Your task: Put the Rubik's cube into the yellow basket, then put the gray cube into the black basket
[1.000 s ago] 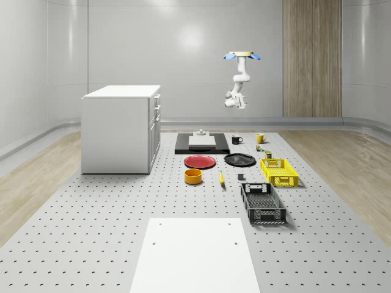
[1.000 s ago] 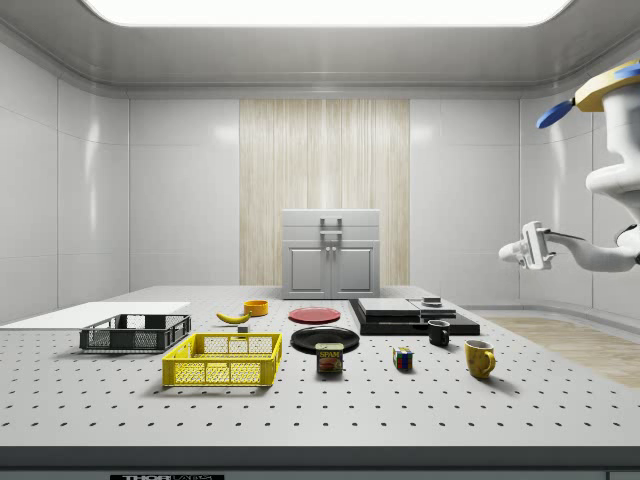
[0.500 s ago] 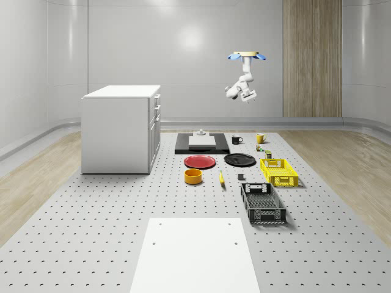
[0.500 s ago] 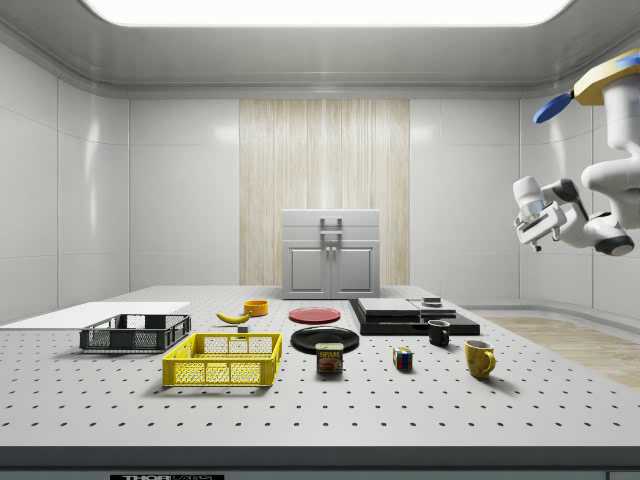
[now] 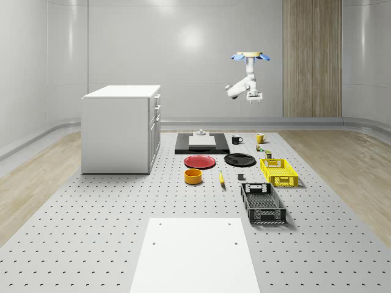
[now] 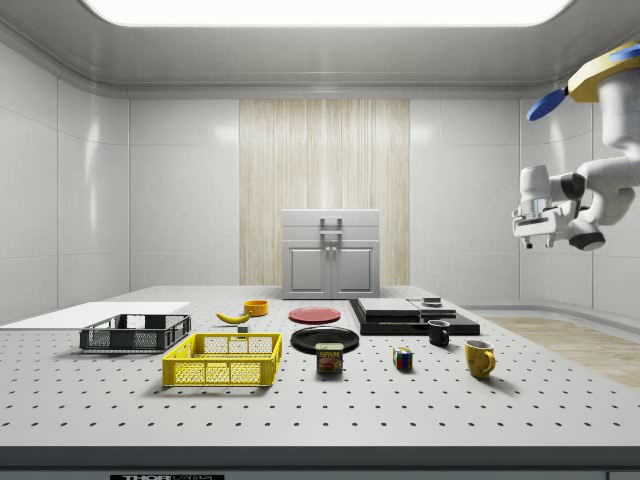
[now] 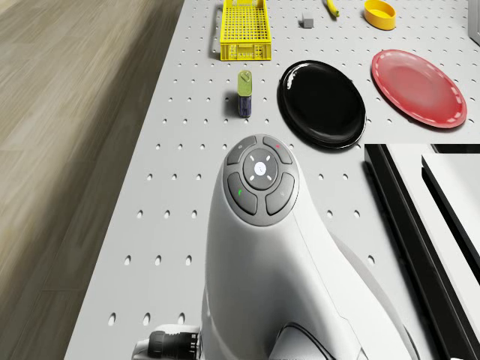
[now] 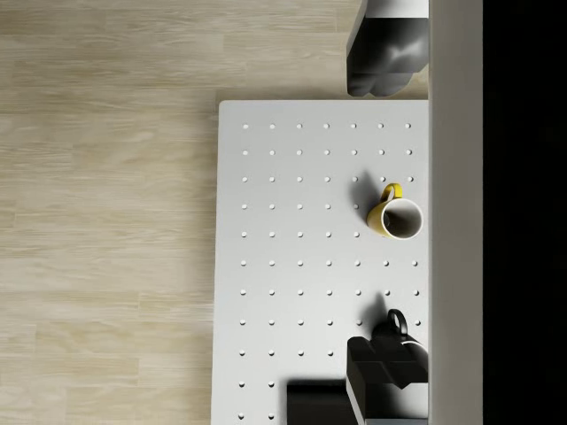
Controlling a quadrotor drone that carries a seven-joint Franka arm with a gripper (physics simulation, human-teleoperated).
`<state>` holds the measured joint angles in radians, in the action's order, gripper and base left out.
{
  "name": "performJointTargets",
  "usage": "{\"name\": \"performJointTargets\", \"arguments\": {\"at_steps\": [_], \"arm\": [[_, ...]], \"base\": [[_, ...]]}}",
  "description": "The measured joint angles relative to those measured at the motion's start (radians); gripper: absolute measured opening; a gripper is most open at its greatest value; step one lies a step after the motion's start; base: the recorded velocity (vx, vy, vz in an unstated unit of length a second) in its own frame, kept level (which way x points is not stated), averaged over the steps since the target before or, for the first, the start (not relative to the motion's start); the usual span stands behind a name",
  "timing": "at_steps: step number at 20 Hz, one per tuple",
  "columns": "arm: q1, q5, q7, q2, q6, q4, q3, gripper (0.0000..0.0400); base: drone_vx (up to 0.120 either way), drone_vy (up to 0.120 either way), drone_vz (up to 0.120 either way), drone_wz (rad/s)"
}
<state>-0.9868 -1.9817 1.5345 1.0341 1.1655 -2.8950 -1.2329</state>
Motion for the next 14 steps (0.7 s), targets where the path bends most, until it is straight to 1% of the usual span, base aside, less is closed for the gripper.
{"name": "performJointTargets", "arguments": {"at_steps": [7, 9, 11, 12, 13, 14], "arm": [[-0.047, 0.004, 0.035, 0.044, 0.012, -0.001, -0.027, 0.04], [-0.055, 0.008, 0.041, 0.056, 0.019, 0.0, -0.033, 0.04], [-0.062, 0.013, 0.047, 0.067, 0.026, 0.001, -0.038, 0.04], [-0.065, 0.015, 0.05, 0.073, 0.031, 0.001, -0.04, 0.04], [-0.068, 0.018, 0.052, 0.078, 0.035, 0.001, -0.042, 0.04], [-0.07, 0.021, 0.054, 0.083, 0.039, 0.002, -0.044, 0.04]], "base": [[0.12, 0.0, -0.12, 0.0], [0.12, 0.02, -0.02, 0.0], [0.12, 0.12, 0.0, 0.0], [0.12, 0.04, 0.0, 0.0], [0.12, 0.0, -0.04, 0.0], [0.12, 0.0, -0.12, 0.0]]}}
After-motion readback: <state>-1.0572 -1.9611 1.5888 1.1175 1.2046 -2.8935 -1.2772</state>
